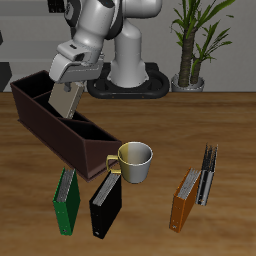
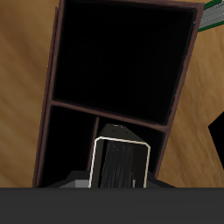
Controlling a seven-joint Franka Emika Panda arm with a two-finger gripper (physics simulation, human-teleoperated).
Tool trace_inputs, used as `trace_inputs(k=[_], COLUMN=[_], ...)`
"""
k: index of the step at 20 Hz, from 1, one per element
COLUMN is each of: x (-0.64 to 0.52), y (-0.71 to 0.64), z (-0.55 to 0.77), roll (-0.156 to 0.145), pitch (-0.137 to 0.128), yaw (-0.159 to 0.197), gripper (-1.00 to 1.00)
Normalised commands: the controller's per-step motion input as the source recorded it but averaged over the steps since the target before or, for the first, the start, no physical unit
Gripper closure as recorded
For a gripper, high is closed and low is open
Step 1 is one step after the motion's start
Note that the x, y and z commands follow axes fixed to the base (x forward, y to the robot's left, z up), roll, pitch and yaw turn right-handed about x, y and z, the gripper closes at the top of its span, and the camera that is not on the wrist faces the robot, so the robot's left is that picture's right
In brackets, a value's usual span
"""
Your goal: Place the yellow book into the right desk caddy's back compartment
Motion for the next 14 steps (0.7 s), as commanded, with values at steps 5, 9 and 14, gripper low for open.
trace_inputs(k=[5, 9, 14], x=[0.06, 0.03, 0.00], y=[-0.06, -0.11, -0.07], z=[-0.28, -0.29, -0.21], roll=[-0.009, -0.038, -0.056], pitch=[0.031, 0.035, 0.050], yaw=[0.008, -0.018, -0.040], gripper=[1.00, 1.00, -1.00])
